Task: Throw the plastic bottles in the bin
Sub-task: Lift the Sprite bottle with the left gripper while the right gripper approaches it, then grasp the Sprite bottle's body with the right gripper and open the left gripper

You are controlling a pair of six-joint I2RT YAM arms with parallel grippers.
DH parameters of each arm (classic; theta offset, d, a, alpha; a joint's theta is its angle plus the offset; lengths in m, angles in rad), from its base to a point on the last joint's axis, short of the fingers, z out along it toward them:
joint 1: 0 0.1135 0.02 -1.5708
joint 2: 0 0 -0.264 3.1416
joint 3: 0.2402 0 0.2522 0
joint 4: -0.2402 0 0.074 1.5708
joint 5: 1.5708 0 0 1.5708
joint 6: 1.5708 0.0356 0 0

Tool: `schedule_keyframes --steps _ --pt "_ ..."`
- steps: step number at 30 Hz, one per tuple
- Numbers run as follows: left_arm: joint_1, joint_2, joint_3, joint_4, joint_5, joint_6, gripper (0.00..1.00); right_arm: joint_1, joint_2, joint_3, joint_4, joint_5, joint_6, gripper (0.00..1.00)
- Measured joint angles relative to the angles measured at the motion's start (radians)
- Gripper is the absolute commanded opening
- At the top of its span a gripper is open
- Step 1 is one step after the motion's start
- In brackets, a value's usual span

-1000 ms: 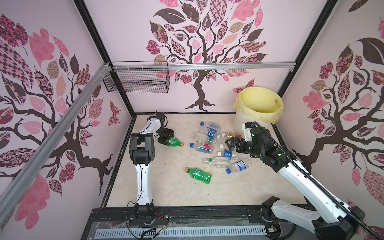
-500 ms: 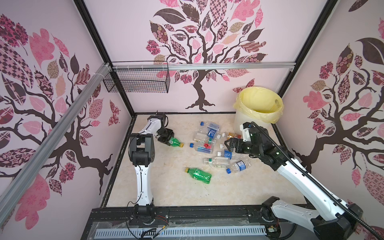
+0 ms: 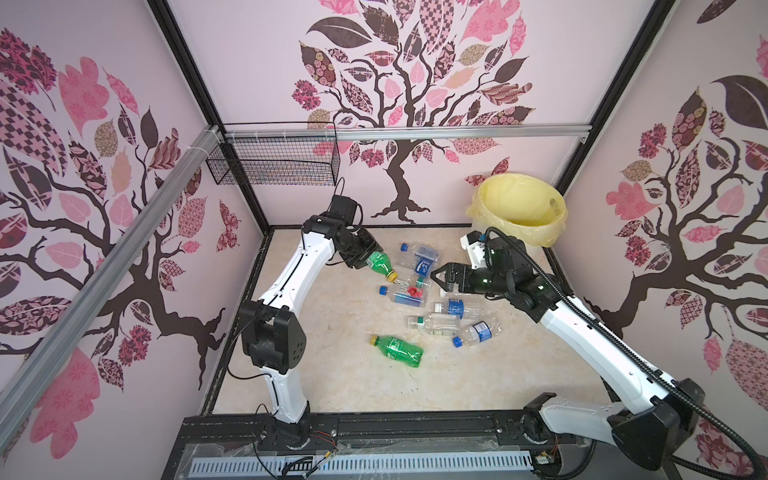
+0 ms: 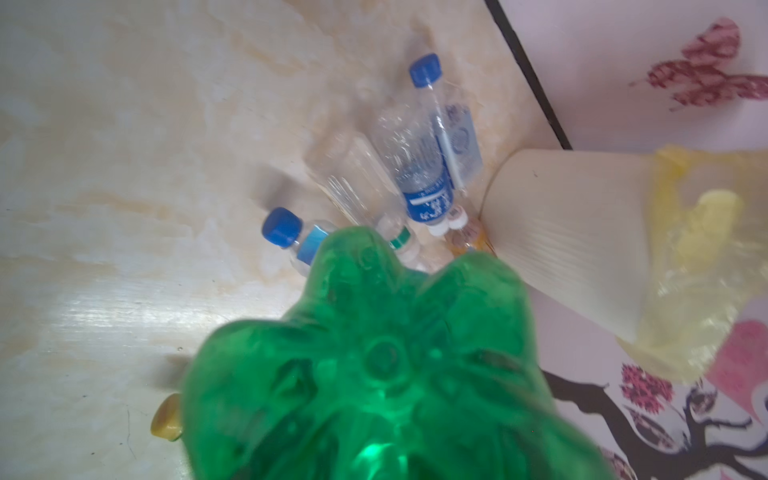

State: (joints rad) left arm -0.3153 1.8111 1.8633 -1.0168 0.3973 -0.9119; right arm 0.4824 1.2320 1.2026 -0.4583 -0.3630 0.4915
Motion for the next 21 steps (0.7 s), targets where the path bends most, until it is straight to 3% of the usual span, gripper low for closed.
schedule_keyframes --steps 9,21 --pt "-0.071 -0.091 -0.054 0.11 0.142 -0.015 0.41 0.078 0.007 0.01 0.075 -0.08 0.006 0.97" --pt "-0.092 -0.104 -0.053 0.184 0.241 -0.108 0.41 0.126 0.032 0.033 0.119 -0.106 0.015 0.79"
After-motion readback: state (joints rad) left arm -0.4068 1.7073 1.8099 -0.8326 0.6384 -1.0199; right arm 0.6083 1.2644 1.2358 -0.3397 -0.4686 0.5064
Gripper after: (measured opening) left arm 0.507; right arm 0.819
